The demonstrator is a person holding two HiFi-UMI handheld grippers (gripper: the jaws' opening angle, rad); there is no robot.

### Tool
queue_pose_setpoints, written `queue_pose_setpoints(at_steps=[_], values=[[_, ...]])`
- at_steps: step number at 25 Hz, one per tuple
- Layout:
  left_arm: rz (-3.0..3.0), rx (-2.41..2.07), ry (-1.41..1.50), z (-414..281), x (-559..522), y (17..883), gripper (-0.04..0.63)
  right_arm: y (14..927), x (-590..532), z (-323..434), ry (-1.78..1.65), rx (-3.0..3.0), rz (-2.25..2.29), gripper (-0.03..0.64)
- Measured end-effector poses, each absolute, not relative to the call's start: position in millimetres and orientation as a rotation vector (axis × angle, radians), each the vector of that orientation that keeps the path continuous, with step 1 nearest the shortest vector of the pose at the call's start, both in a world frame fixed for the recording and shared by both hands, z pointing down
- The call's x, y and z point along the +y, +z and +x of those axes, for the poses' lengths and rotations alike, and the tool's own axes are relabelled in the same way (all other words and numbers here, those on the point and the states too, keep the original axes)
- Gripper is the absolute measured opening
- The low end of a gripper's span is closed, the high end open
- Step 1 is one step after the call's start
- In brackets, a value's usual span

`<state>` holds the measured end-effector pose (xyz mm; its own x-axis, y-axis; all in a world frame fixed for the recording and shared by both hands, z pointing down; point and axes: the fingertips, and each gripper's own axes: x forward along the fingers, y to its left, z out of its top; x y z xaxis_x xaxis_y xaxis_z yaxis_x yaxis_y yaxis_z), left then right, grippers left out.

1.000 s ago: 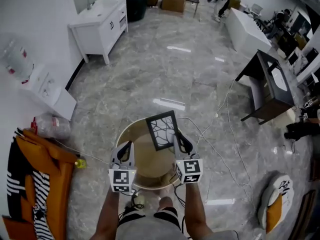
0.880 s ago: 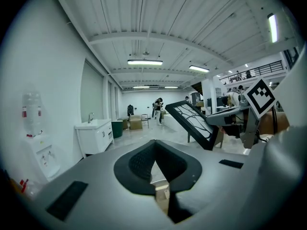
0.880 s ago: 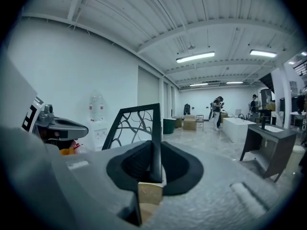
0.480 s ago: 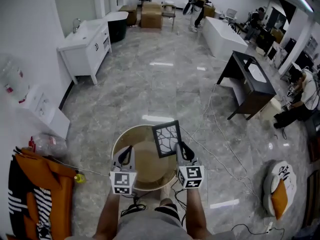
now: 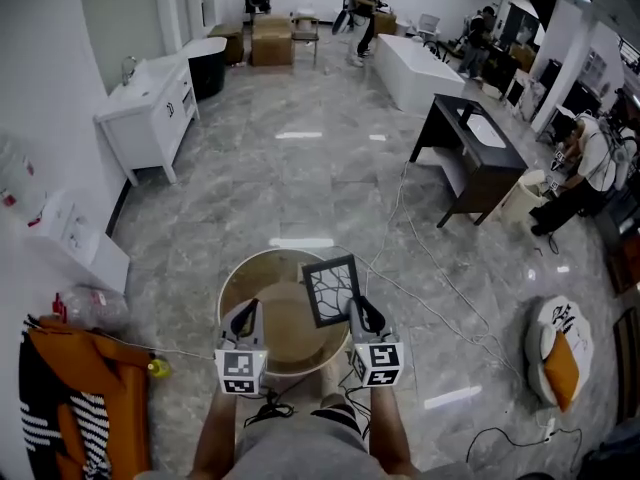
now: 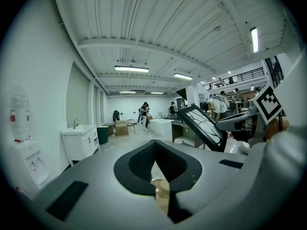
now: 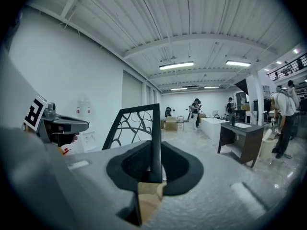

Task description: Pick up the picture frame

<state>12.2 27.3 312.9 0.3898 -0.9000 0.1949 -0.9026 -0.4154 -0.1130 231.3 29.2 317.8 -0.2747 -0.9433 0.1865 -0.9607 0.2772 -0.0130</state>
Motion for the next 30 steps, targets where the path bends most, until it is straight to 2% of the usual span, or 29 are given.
queue_pose_setpoints(at_steps=[30], values=[[2.604,-1.659,0.374,15.4,13.4,328.8,0.017,332.0,16.9,231.9,0.172,-2.360,1.796,0.064]])
